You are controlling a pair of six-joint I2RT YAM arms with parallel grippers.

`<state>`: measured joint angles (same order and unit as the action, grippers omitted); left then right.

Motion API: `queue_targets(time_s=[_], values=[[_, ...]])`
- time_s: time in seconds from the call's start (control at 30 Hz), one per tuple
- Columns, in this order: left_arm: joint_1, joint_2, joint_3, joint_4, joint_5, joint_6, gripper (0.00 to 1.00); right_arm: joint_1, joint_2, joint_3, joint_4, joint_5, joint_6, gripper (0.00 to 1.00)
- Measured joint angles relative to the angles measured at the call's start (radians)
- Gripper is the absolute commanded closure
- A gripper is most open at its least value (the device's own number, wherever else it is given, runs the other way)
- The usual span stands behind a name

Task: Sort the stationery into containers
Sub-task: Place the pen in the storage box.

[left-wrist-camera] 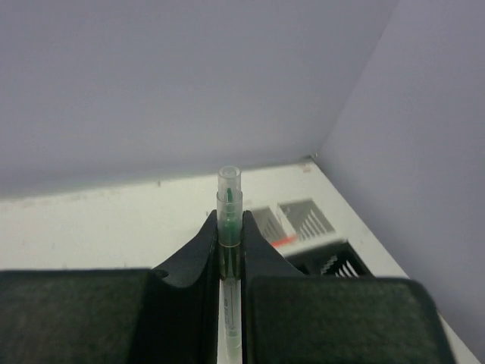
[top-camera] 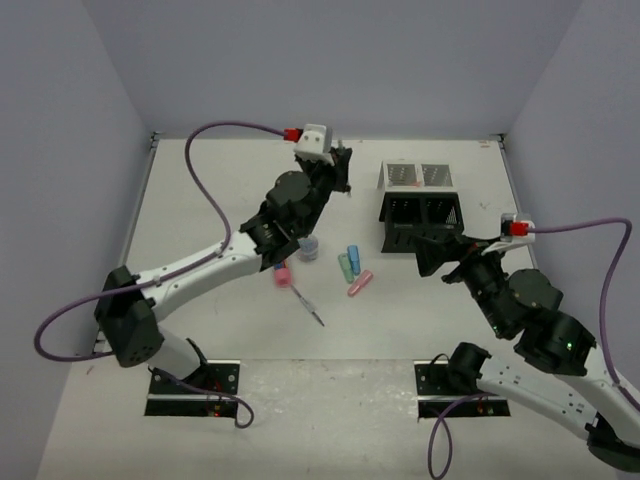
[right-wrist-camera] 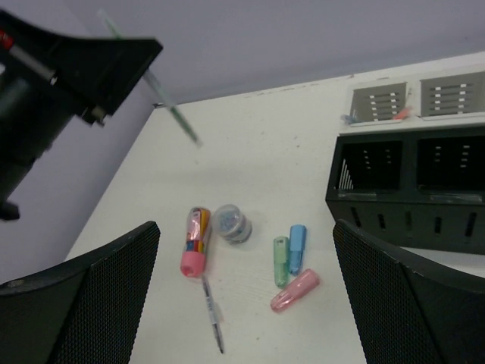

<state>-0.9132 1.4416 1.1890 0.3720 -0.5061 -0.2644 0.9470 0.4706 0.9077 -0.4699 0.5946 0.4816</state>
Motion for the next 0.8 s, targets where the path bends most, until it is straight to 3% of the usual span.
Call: queue_targets(time_s=[0.23,0.53,0.8], values=[[0.069,0.399,0.311,0.222,0.134,0.094,1.0,0.0,-0.122,-0.001,-0.08,0.013,0.016,0.01],[0.074,0.793,0.531,0.457,0.23,0.133,1.0,0.0,-0.216,-0.006,-0.103,-0.035,0.041,0.01],[0.08,0.999,0.772,0.48,0.242,0.148,1.0,0.0,-0.249,-0.013,-0.14,-0.091,0.042,0.01]])
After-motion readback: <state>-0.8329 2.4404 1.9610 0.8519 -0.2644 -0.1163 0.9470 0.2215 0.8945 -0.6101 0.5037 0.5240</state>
